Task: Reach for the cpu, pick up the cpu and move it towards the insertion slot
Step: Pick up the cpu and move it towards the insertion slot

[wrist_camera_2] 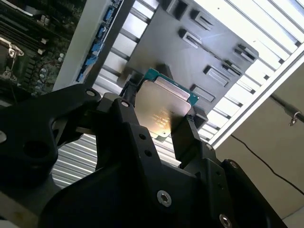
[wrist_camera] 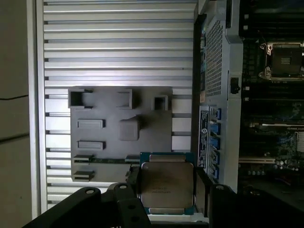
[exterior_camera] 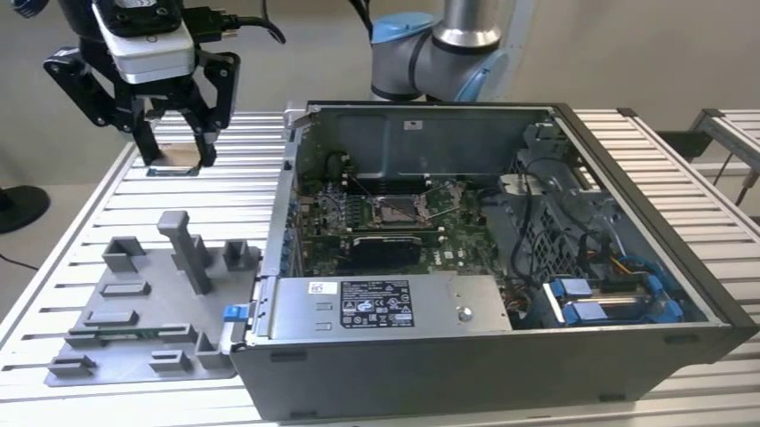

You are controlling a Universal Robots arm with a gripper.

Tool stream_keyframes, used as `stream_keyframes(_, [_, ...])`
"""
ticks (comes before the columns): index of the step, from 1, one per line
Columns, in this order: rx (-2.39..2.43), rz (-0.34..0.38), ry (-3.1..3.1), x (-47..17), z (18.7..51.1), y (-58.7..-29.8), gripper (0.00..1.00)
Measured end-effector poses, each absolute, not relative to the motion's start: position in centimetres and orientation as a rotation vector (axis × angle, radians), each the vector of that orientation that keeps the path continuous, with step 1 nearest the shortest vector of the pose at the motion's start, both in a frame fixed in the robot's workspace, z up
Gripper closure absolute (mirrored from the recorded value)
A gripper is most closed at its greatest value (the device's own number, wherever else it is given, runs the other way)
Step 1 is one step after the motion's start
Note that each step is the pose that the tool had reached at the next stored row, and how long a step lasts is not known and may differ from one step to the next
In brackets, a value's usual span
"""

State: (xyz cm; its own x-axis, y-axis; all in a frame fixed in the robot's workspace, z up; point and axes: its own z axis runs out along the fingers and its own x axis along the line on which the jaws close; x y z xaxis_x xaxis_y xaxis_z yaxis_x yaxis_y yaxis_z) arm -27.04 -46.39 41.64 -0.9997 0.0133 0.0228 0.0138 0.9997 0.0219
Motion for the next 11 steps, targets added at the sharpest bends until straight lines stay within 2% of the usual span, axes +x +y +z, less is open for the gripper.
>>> stream_keyframes(11, [-0.021,-0.034,-3.118,-24.3,41.6,-46.4,1.0])
